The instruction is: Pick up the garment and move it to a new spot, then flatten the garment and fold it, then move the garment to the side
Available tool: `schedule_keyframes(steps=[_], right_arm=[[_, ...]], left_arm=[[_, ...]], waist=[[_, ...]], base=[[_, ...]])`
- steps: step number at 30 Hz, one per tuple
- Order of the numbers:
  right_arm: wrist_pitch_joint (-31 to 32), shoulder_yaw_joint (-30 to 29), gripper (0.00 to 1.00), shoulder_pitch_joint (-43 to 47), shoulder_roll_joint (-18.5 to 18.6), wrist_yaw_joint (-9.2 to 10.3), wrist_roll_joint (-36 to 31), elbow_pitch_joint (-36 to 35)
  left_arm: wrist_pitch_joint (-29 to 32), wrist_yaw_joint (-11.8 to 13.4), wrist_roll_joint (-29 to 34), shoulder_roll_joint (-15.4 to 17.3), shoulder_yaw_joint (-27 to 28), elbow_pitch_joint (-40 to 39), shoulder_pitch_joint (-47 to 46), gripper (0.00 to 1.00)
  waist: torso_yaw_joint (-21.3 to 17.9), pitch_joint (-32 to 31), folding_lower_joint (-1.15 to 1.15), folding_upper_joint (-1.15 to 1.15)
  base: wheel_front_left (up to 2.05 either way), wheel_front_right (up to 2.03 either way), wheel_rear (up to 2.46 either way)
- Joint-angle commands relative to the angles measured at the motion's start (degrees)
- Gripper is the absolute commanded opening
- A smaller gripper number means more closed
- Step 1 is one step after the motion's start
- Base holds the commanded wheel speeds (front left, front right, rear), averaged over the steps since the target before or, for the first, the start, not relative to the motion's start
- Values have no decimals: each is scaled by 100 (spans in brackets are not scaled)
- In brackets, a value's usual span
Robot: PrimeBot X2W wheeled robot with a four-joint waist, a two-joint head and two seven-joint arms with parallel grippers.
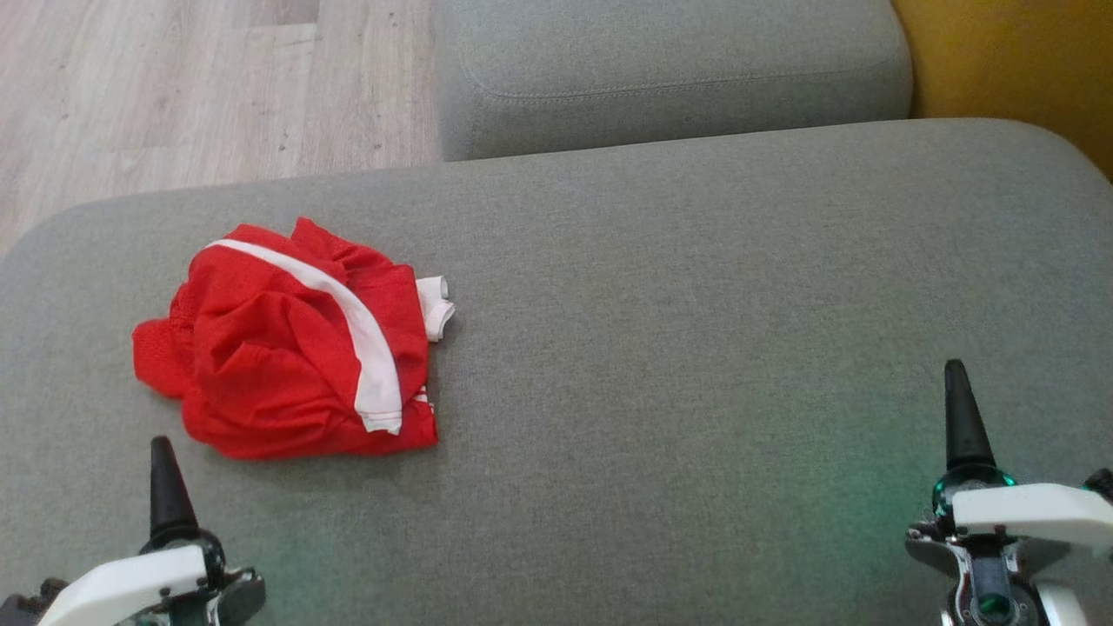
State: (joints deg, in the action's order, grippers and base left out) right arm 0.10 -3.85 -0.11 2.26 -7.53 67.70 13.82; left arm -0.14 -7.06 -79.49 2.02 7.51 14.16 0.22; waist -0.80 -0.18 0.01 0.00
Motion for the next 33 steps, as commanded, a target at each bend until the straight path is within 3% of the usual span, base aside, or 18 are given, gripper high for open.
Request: schedule_keyframes(steps=[1, 20, 33], right_arm=[[-80, 65, 100, -292, 34, 1, -252, -284], [-400, 354, 100, -345, 40, 2, -2636, -739], [-619, 513, 100, -355, 45, 2, -3823, -830]], left_arm=[[-58, -14, 202, 48, 128, -269, -240, 100], [-377, 227, 2422, 56, -418, -1094, -169, 100], [-596, 181, 4056, 88, -964, -1144, -120, 100]], waist=[[-3, 5, 0, 0], [-37, 21, 0, 0], [-92, 11, 0, 0]], base=[[0, 0, 0], [0, 0, 0], [0, 0, 0]])
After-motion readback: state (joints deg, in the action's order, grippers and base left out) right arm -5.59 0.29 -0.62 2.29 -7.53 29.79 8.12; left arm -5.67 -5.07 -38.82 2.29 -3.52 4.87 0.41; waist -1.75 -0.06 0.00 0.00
